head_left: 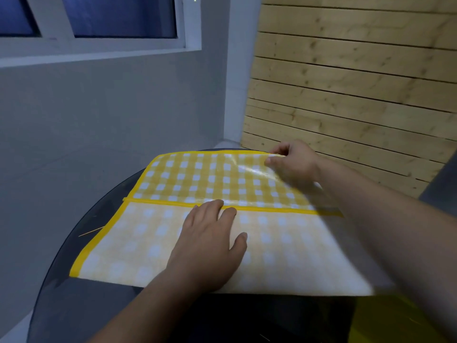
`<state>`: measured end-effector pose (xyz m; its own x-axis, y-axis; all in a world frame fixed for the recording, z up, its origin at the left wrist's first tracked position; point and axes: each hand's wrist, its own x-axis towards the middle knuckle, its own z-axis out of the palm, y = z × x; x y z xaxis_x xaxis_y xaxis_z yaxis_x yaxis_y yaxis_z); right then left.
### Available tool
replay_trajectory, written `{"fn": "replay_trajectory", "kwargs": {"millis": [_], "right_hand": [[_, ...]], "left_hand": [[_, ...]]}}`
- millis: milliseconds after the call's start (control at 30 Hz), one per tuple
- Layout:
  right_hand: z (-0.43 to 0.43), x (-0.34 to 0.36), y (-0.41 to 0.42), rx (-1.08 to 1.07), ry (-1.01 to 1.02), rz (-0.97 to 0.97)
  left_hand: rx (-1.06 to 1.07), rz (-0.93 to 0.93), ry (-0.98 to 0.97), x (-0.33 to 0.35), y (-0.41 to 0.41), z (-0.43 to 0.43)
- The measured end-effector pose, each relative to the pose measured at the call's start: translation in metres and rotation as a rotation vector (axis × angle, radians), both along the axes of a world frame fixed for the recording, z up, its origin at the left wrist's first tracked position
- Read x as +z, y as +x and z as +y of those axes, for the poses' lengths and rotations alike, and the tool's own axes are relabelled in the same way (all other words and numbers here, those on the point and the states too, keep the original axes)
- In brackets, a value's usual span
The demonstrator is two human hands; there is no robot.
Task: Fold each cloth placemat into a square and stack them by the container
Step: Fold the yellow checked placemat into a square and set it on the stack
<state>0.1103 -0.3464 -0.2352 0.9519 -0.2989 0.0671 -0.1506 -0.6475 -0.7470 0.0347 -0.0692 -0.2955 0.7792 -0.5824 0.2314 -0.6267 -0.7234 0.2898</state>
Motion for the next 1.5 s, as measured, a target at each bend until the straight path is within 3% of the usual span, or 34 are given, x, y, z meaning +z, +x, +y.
{"fn": "replay_trajectory", "kwargs": {"millis": [200,367,600,700,800,933,1000,1100,1500], "right_hand": [[0.012,0.041,-0.038,0.094,-0.178,-0.108],[0.037,0.063,-0.099,0.154,-0.335,-0.160],[0.075,0.056,-0.182,0.170,-0.706,-0.071],[0.089,0.037,-0.204,0.186,-0.767,-0.069],[0.099,0.018,-0.221,0.232,-0.625,-0.069],[0.106,-0.007,-0.240,0.182,-0.386,-0.007],[0.107,-0.017,-0.245,0.146,-0.281,-0.024],[0.108,-0.023,-0.249,0.110,-0.213,-0.036],[0.103,-0.031,-0.255,0.119,-0.219,-0.040]], "left_hand": [[-0.012,-0.051,-0.065,0.007,-0.005,0.001],[-0.053,-0.358,-0.130,0.025,-0.021,0.002],[-0.322,-0.536,-0.183,0.057,-0.063,0.022],[-0.430,-0.569,-0.151,0.061,-0.077,0.031],[-0.342,-0.484,0.027,0.060,-0.076,0.038],[-0.242,-0.187,0.400,0.049,-0.062,0.051],[-0.236,-0.059,0.483,0.042,-0.057,0.057],[-0.241,0.059,0.458,0.037,-0.053,0.061],[-0.160,0.172,0.404,0.030,-0.052,0.064]]}}
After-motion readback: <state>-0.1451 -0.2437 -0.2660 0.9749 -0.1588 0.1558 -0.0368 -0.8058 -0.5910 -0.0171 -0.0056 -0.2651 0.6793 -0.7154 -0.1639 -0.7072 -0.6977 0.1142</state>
